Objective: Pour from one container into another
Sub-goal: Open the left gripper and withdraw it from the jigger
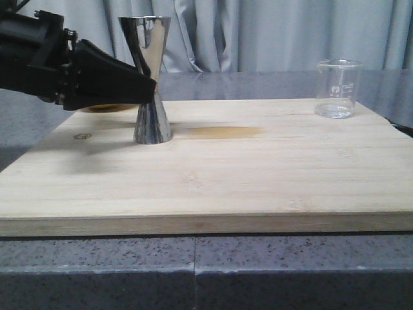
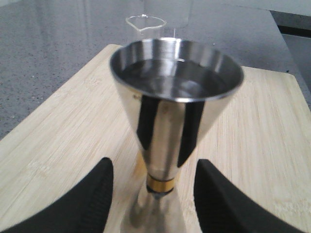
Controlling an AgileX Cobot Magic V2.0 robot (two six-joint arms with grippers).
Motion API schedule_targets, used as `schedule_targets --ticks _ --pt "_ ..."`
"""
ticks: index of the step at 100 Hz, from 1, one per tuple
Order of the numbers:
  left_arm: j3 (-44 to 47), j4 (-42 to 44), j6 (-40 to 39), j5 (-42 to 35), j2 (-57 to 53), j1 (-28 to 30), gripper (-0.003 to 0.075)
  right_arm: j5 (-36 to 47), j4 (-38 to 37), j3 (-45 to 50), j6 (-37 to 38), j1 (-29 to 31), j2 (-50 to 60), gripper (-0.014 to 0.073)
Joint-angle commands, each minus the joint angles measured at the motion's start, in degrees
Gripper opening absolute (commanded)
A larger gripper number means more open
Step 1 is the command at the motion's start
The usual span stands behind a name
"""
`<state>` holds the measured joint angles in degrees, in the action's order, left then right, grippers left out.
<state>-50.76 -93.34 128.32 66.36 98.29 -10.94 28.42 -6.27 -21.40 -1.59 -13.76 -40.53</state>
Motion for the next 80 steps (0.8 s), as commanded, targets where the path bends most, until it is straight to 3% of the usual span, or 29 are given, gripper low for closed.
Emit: schedule_targets --ticks 1,80 --pt "-1.1 -2.6 -0.9 4.3 -2.6 0.3 0.0359 4.1 0.1 -1.4 0.0 0.2 0.4 0.0533" --pt "-1.2 2.1 -6.8 6.3 -8.6 4.2 0.0359 4.1 0.1 -1.4 0.0 0.2 0.4 0.0533"
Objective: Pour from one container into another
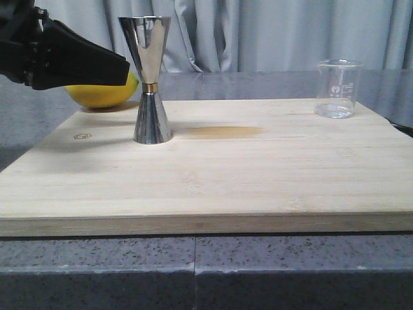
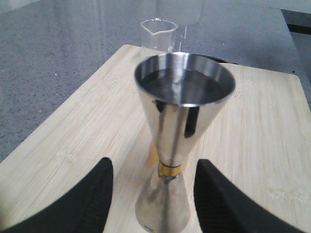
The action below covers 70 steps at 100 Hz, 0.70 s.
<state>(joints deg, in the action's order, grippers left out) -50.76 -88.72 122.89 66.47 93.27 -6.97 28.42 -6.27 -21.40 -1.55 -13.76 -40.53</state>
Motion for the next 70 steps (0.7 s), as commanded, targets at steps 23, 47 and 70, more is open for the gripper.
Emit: schedule_targets --ticks 23,47,70 --pt "-1.2 -0.8 -4.5 6.2 -7.8 3.4 0.0359 4.1 0.1 -1.4 0.0 0.2 0.4 0.0533" --pt "-1.2 -1.1 -9.8 6.2 -14.8 9.4 0.0359 4.1 0.1 -1.4 0.0 0.2 0.4 0.0533" --pt "-2.1 -6.9 -18.1 6.2 -22.5 13.7 0.0358 3.1 2.8 -2.5 -0.3 0.2 0.4 0.0532"
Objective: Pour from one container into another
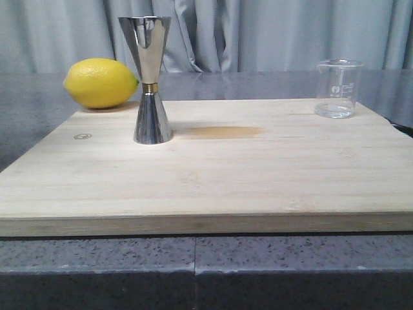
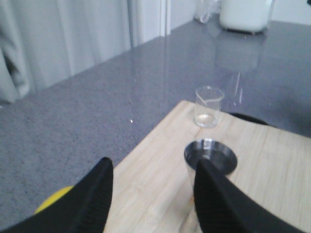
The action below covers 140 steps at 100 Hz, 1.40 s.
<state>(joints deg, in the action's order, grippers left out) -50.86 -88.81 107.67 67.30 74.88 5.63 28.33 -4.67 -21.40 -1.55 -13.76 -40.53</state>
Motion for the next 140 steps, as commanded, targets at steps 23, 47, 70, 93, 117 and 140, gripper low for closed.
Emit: schedule_targets --ticks 23,47,70,93,117,140 --pt "-2.9 -10.6 -4.3 -9.1 -12.4 1.4 0.0358 -4.3 3.0 -8.3 -6.6 0.2 0.0 0.0532" --pt "-2.8 -10.7 -8.3 -31.5 -21.1 1.4 0.0358 -8.0 10.5 -12.9 -15.0 2.7 0.0 0.0531" --pt "-2.0 -10.7 -11.6 -44.2 -26.0 1.4 0.0358 -12.1 13.2 -14.5 -17.4 12.1 0.0 0.0531" --pt "1.3 -10.6 -12.4 -48.6 -26.8 1.4 0.0358 -17.5 13.2 -15.0 -18.2 20.3 0.0 0.0531" --pt "4.6 -10.2 -13.2 -48.7 -26.8 -0.9 0.0358 -23.2 13.2 -16.7 -18.4 20.8 1.0 0.0531" --pt "5.8 -9.6 -13.2 -49.4 -26.9 -5.1 0.0358 -25.2 13.2 -16.7 -18.4 20.8 5.4 0.0531"
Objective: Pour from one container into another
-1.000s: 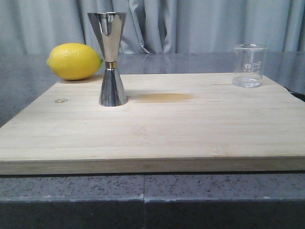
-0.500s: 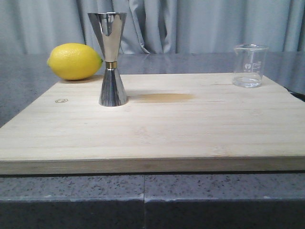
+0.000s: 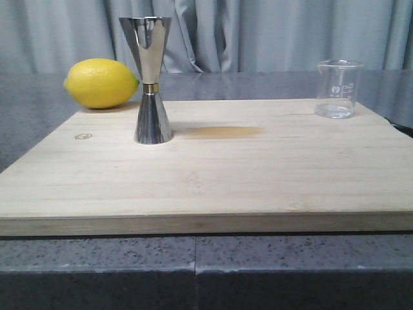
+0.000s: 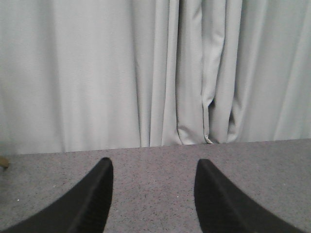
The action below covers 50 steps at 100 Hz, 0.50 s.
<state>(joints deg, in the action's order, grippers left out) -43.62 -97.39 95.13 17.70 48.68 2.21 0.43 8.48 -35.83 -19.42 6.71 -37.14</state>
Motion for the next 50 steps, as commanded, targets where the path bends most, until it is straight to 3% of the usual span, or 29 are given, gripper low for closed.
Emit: schedule_targets --ticks 1,29,50 --pt "-1.4 -0.8 -0.6 0.3 -0.7 -1.8 0.0358 2.5 0.0 -2.2 -0.5 0.3 2.2 0.0531" --pt "-0.8 0.7 -0.6 -4.2 -3.9 -3.5 0.0358 -1.7 0.0 -2.2 -0.5 0.3 7.1 0.053" --pt "5.4 0.8 -0.6 -8.4 -9.0 -3.5 0.0357 -7.5 0.1 -2.2 -0.5 0.3 8.4 0.0529"
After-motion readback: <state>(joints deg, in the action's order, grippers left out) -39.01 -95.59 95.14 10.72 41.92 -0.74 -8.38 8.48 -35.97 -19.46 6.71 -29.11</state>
